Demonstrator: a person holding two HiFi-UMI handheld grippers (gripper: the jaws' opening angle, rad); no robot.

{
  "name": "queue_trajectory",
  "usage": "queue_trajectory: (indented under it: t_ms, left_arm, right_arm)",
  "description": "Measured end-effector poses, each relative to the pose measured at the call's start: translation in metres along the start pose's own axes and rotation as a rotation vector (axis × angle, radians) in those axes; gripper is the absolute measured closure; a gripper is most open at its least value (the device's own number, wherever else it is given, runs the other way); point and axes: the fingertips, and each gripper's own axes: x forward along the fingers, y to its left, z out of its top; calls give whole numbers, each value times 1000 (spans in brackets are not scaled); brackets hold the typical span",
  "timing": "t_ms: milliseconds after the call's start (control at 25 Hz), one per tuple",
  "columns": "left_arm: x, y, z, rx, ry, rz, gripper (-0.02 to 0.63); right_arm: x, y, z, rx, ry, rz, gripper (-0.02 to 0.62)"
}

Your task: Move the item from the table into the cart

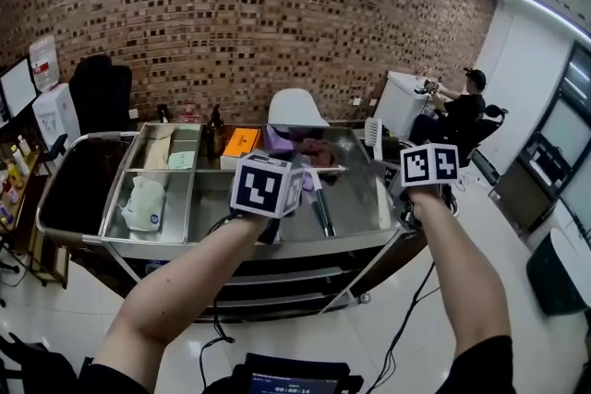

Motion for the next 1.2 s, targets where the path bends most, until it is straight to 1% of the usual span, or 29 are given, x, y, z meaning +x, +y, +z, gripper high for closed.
queue_trajectory:
  t_ms: [160, 280, 400, 560, 640, 840, 1080, 1200]
  left_arm:
    - [49, -8, 4, -37, 45, 17, 594]
    - [83, -9, -11, -58, 98, 38, 594]
    - [105, -7, -18, -36, 100, 100, 594]
    - [133, -8, -30, -56, 111, 123, 594]
    - [146, -8, -37, -67, 115, 117, 593]
    - [161, -10, -37, -37, 81, 93, 592]
    - [175, -7, -42, -27, 104, 74, 592]
    - [181, -5, -50, -9, 121, 59, 593]
  right_arm:
    - [30, -43, -4, -2, 98, 16, 514]
    - [63, -65, -24, 3, 184, 48, 514]
    - [89, -83, -47, 5, 264, 68, 514]
    - [120, -110, -75, 19, 344, 60, 514]
    - [134, -116, -86, 29, 382, 61, 514]
    - [150, -119, -112, 23, 469, 66, 514]
    - [167, -122, -139, 38, 542, 76, 514]
    - [177, -128, -145, 42, 555, 63, 514]
